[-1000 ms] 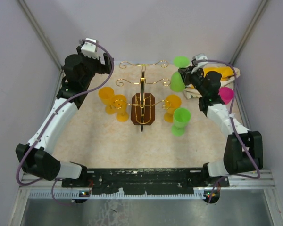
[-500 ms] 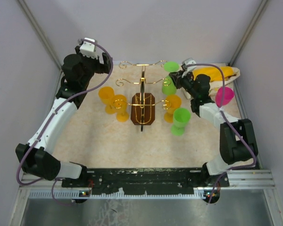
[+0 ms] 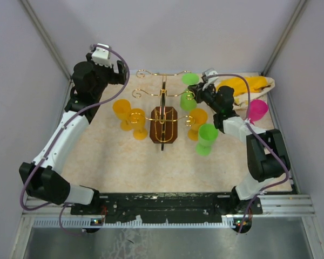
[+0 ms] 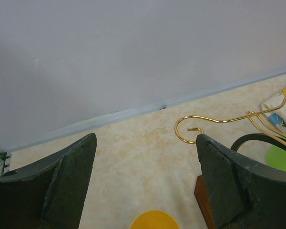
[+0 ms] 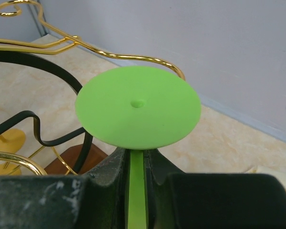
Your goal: Place the wine glass upside down on the wine glass rack
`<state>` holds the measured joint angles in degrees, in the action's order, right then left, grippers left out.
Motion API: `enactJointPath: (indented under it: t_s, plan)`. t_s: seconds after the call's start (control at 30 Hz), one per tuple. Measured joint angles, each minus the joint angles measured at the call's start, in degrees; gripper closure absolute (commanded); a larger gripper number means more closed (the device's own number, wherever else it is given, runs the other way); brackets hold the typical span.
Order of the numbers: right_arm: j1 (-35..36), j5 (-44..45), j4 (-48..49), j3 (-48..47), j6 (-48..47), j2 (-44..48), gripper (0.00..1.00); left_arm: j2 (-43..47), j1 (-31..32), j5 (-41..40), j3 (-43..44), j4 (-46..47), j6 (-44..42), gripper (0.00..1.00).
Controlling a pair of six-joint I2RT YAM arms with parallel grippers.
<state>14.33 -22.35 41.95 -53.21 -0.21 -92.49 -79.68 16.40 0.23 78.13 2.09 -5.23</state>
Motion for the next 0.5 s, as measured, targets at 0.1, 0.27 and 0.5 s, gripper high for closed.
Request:
enactJointPath:
  t_s: [0.1,0.27,0.5]
  plan:
    - [0.74,0.0,-0.04,-1.01,0.02,-0.72,1.0,-0.13,-0.15,0.02,0.0,0.0,0.02,0.09]
    - [1.07,0.02,0.2,-2.51,0.07,-1.18,1.0,-0.15,-0.2,0.02,0.0,0.02,0.0,0.09]
    - [1.07,-0.09,0.68,-4.98,0.22,-4.26,1.0,-0.15,-0.59,0.09,-0.02,0.07,0.02,0.09]
